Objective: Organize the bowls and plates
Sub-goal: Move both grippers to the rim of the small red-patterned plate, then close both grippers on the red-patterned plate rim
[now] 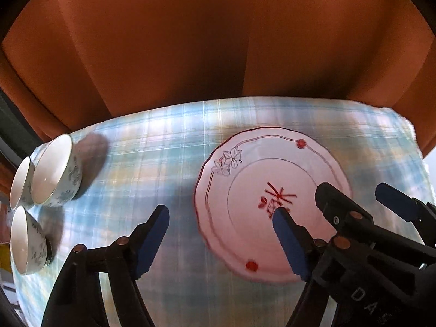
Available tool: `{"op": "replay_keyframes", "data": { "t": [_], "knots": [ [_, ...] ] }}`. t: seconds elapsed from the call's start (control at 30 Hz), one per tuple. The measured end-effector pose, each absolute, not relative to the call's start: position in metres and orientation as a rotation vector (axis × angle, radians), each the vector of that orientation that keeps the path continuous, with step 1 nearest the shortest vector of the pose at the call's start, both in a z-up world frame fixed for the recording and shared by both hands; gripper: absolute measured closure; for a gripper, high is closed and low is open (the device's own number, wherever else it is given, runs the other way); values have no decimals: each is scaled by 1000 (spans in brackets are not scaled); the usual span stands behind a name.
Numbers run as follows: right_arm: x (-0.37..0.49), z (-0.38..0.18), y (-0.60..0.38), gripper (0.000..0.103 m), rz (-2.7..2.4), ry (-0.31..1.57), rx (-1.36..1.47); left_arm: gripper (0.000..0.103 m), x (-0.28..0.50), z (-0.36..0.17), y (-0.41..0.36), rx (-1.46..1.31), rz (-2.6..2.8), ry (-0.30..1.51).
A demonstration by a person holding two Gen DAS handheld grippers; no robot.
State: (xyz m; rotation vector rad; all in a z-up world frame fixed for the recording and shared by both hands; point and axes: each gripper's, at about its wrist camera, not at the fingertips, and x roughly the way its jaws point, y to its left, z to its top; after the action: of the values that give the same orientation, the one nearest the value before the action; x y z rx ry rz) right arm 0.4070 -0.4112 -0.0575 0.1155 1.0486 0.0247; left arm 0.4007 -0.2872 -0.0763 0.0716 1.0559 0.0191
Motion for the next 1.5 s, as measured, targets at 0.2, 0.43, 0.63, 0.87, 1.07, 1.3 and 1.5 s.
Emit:
{"op": "replay_keyframes", "data": {
  "t": [0.2,0.43,0.63,0.87,1.07,1.3,1.5],
  "knots": [
    [442,-84,-418,22,33,1084,143,30,427,-98,-296,81,31,1080],
    [465,-106,-416,32,34,1116,119,30,442,-115,-296,104,61,1105],
    [468,-111,-416,32,35,1129,113,30,442,-117,-297,114,57,1108],
    [454,-110,-407,32,54,1165,125,30,425,-117,-288,118,58,1147],
    [425,-103,-394,32,64,1192,114,30,398,-116,-273,99,59,1177],
    [402,-101,-374,32,107,1216,90,30,373,-115,-244,31,39,1185],
    [399,-99,-375,38,148,1211,109,36,374,-120,-230,-37,32,1207]
  ]
}}
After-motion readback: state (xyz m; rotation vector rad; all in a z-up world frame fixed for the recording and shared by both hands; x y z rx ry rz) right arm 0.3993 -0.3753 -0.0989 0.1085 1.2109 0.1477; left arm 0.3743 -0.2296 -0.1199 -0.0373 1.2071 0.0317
